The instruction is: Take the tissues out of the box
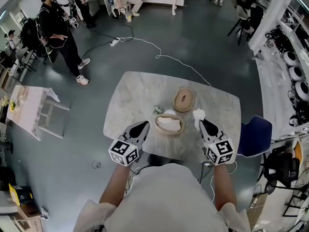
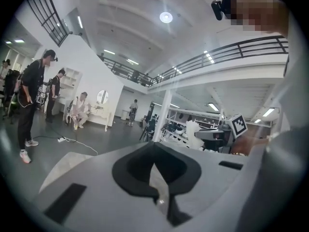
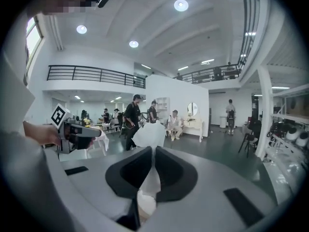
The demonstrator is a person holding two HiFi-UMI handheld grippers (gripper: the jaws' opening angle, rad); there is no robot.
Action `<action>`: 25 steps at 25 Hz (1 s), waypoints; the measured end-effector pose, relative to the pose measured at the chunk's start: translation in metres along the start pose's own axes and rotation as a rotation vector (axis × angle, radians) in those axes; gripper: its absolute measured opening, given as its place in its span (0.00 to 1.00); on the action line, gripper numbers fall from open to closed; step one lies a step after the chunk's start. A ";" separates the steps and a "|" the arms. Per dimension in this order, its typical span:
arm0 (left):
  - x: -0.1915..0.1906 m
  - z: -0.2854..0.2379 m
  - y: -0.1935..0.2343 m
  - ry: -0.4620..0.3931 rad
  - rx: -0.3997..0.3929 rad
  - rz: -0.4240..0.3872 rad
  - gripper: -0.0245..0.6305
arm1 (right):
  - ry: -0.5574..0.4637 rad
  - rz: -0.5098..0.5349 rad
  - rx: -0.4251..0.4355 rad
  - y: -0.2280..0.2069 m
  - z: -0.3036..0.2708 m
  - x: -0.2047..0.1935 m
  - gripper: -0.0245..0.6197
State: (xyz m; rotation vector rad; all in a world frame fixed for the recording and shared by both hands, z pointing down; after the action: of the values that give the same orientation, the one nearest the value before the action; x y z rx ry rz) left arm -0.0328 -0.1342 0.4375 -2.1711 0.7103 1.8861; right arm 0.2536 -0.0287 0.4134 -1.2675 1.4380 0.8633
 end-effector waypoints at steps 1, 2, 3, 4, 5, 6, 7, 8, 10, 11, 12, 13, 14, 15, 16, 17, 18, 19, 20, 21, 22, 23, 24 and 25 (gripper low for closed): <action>0.003 -0.001 -0.003 -0.006 -0.002 -0.003 0.05 | -0.017 -0.003 -0.009 -0.002 0.007 0.003 0.11; 0.006 -0.002 -0.007 -0.013 -0.004 -0.007 0.05 | -0.034 -0.007 -0.017 -0.005 0.013 0.007 0.11; 0.010 -0.003 -0.010 -0.020 -0.005 -0.011 0.05 | -0.053 -0.014 -0.026 -0.007 0.019 0.010 0.11; 0.014 -0.004 -0.012 -0.028 -0.006 -0.016 0.05 | -0.072 -0.021 -0.034 -0.009 0.025 0.013 0.11; 0.019 -0.004 -0.014 -0.036 -0.008 -0.021 0.05 | -0.091 -0.027 -0.042 -0.012 0.030 0.015 0.11; 0.023 -0.004 -0.016 -0.044 -0.008 -0.028 0.05 | -0.110 -0.032 -0.051 -0.013 0.035 0.018 0.11; 0.028 -0.004 -0.017 -0.051 -0.009 -0.035 0.05 | -0.127 -0.036 -0.060 -0.015 0.040 0.021 0.11; 0.032 -0.003 -0.018 -0.058 -0.009 -0.041 0.05 | -0.141 -0.039 -0.069 -0.015 0.044 0.023 0.11; 0.040 -0.002 -0.017 -0.070 -0.009 -0.055 0.05 | -0.160 -0.042 -0.084 -0.016 0.049 0.028 0.11; 0.043 -0.002 -0.016 -0.074 -0.008 -0.064 0.05 | -0.167 -0.043 -0.089 -0.016 0.049 0.030 0.11; 0.045 -0.003 -0.014 -0.076 -0.007 -0.071 0.05 | -0.173 -0.044 -0.092 -0.016 0.050 0.032 0.11; 0.045 -0.003 -0.013 -0.078 -0.008 -0.077 0.05 | -0.180 -0.044 -0.095 -0.016 0.050 0.033 0.11; 0.045 -0.004 -0.012 -0.080 -0.010 -0.080 0.05 | -0.186 -0.042 -0.097 -0.016 0.050 0.033 0.11; 0.045 -0.004 -0.011 -0.081 -0.012 -0.081 0.05 | -0.192 -0.040 -0.101 -0.016 0.051 0.033 0.11; 0.045 -0.004 -0.011 -0.083 -0.014 -0.081 0.05 | -0.198 -0.039 -0.105 -0.015 0.052 0.033 0.11; 0.045 -0.004 -0.012 -0.084 -0.016 -0.081 0.05 | -0.203 -0.041 -0.107 -0.015 0.053 0.033 0.11; 0.045 -0.004 -0.013 -0.085 -0.018 -0.081 0.05 | -0.206 -0.043 -0.108 -0.015 0.055 0.033 0.11; 0.046 -0.004 -0.015 -0.085 -0.018 -0.082 0.05 | -0.207 -0.045 -0.108 -0.015 0.057 0.034 0.11; 0.046 -0.004 -0.018 -0.085 -0.018 -0.082 0.05 | -0.208 -0.046 -0.107 -0.016 0.059 0.033 0.11; 0.046 -0.005 -0.021 -0.086 -0.017 -0.082 0.05 | -0.208 -0.047 -0.106 -0.017 0.062 0.033 0.11; 0.045 -0.005 -0.023 -0.087 -0.015 -0.082 0.05 | -0.208 -0.047 -0.104 -0.018 0.064 0.032 0.11; 0.044 -0.005 -0.025 -0.087 -0.013 -0.082 0.05 | -0.208 -0.048 -0.102 -0.019 0.065 0.030 0.11; 0.043 -0.004 -0.026 -0.087 -0.010 -0.082 0.05 | -0.208 -0.048 -0.100 -0.018 0.066 0.029 0.11; 0.043 -0.003 -0.025 -0.087 -0.008 -0.081 0.05 | -0.208 -0.049 -0.099 -0.018 0.066 0.028 0.11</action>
State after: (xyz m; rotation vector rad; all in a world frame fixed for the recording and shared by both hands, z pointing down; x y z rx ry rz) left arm -0.0148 -0.1237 0.3925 -2.0744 0.5903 1.9322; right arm 0.2864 0.0228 0.3715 -1.2415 1.2086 1.0120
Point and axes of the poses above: the fingertips, and each gripper's own axes: z backward along the fingers, y to its left, x out of its top, the point moved 7 cm from there along z, backward along the fingers, and after that the axes turned 5 degrees about -z, right-handed, at the moved point
